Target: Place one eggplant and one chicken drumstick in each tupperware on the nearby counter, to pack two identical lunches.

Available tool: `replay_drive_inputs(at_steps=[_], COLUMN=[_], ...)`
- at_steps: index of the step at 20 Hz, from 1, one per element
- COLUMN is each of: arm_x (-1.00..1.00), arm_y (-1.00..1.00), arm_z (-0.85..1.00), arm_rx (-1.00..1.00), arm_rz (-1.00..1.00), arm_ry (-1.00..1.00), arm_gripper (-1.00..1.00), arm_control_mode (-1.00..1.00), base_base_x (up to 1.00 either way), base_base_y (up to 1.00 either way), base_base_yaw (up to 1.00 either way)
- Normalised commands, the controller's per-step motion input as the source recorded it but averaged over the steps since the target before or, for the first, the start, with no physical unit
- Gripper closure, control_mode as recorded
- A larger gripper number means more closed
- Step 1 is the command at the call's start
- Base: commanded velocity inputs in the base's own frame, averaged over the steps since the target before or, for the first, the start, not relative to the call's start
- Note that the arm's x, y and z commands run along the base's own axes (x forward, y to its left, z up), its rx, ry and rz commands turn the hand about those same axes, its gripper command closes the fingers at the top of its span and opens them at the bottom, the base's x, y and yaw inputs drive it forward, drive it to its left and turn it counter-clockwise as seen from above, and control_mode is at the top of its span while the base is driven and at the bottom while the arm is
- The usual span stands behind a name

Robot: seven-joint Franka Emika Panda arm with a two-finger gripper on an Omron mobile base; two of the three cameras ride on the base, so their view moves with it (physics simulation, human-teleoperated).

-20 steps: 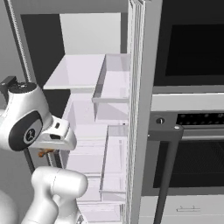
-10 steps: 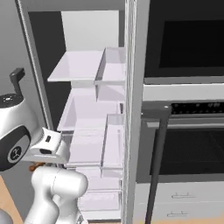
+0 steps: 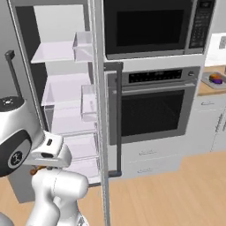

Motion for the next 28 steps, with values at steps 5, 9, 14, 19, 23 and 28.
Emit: replay_drive_inputs(at_steps=[5, 9, 14, 19, 23, 28], arm_x=[0.00, 0.00, 0.00, 0.00, 0.00, 0.00], arm_y=[0.00, 0.00, 0.00, 0.00, 0.00, 0.00], arm_z=[0.00, 0.00, 0.00, 0.00, 0.00, 0.00], arm_rx=[0.00, 0.00, 0.00, 0.00, 0.00, 0.00], arm_rz=[0.00, 0.00, 0.00, 0.00, 0.00, 0.00], arm_ry=[0.00, 0.00, 0.00, 0.00, 0.00, 0.00], arm_gripper=[1.00, 1.00, 1.00, 1.00, 1.00, 1.00], arm_control_mode=[1.00, 1.00, 1.00, 1.00, 1.00, 1.00], base_base_x=[-0.43, -0.01, 0.38, 1.00, 1.00, 1.00], base_base_y=[-1.00, -1.00, -0.88, -0.32, -0.10, 0.00], base_base_yaw=[-0.44, -0.45, -0.37, -0.17, 0.00, 0.00])
